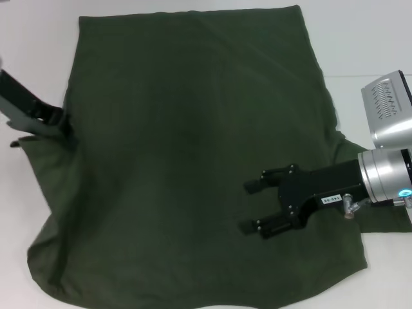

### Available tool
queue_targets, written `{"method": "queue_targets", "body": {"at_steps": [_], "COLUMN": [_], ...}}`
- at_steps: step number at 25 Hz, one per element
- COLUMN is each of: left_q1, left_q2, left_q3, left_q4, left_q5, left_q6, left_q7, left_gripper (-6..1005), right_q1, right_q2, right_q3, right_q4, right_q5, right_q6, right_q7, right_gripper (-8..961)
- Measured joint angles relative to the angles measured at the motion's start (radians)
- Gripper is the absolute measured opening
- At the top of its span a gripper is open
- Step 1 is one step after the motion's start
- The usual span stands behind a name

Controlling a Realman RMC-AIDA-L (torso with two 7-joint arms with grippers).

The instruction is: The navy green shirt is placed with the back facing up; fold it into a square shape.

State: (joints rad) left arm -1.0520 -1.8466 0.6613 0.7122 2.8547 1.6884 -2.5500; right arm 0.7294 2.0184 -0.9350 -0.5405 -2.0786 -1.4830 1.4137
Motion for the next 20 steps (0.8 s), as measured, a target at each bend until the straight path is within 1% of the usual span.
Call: {"method": "queue_targets", "body": {"at_steps": [2, 7, 12, 15, 17, 20], "left_q1": [-0.011, -0.026, -0.033, -0.033, -0.034, -0.035], "left_q2": [-0.018, -0.052, -0.085, -0.111, -0.128, -0.14], "left_q3": [0.017, 0.035, 0.036, 0.03, 0.027, 0.028], "left_q4": [-0.006, -0.038, -0.046, -0.047, -0.052, -0.063], "left_q5": [0.0, -0.004, -0.007, -0.014, -0.028, -0.072], "left_q6": [-0.013, -0.057, -0.101, -0.138, -0.175, -0.206], "left_q7": [-0.022, -0.054, -0.076, -0.08, -0.081, -0.073], "left_gripper": [4, 4, 80, 125, 203, 321], "right_q1": [-0.002, -0.006, -0.012, -0.016, -0.018, -0.018], "right_q2": [0.0, -0.004, -0.009, -0.01, -0.011, -0.012], "right_q3": [0.0, -0.003, -0.004, -0.005, -0.004, -0.005], "right_q4": [0.0, 0.003, 0.009, 0.009, 0.009, 0.009], "right_q5": [0.0, 0.0, 0.0, 0.0, 0.0, 0.0], "right_q6": [0.006, 0.015, 0.016, 0.018, 0.023, 0.033], "right_q7": [0.0, -0.005, -0.007, -0.007, -0.007, -0.003], "right_gripper": [912, 912, 912, 912, 912, 912]}}
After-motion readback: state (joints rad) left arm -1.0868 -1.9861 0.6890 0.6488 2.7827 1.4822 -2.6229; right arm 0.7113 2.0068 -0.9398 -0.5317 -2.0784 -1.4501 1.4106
